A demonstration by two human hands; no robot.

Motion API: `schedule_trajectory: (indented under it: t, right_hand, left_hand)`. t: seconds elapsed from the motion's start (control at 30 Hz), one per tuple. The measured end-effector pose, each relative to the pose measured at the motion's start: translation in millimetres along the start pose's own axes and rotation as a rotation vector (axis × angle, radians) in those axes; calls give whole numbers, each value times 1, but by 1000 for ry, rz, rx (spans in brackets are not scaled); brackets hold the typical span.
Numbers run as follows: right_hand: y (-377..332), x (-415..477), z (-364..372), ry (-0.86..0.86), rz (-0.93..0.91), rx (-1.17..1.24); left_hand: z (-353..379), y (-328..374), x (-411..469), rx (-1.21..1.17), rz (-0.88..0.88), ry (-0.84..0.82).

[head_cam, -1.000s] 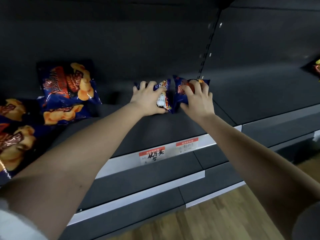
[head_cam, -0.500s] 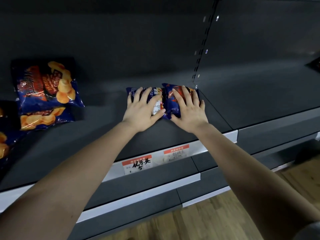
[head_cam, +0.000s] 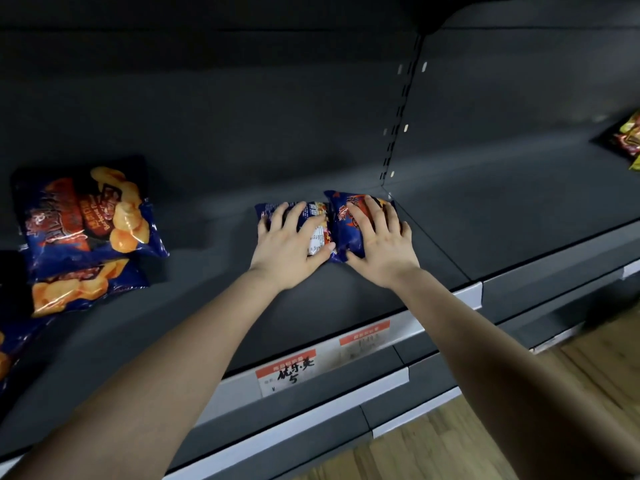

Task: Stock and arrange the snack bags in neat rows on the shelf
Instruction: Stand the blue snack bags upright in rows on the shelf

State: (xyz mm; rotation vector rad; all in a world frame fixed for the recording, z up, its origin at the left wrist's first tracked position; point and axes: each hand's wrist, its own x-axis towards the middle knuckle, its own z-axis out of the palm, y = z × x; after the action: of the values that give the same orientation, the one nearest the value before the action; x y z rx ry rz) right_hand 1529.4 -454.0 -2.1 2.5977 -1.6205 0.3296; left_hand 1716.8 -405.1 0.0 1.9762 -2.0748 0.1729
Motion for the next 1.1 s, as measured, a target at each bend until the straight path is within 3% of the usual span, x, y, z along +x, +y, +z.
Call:
schedule_trajectory:
  t: [0.53,0.7,0.77,0.87,1.0,1.1]
  right_hand:
    - [-6,24,5,13,84,26]
    - [5,37,-15,-204,2,162]
    - [16,48,-29,-302,-36,252]
    - [33,69,-40,-276,-127,345]
    - [64,98,-43,-174,-130,349]
    - [89,111,-31,-245,-82,362]
  left_hand:
    - [-3,-4,7,1,36,-25]
    - [-28,1,22,40,-8,-148]
    - [-41,7,37,21,-30,-71]
    - [-50,20,64,-16,-20,72]
    - [-42,33,100,-177,-106,13]
    - [-31,46,114,-213,-76,6]
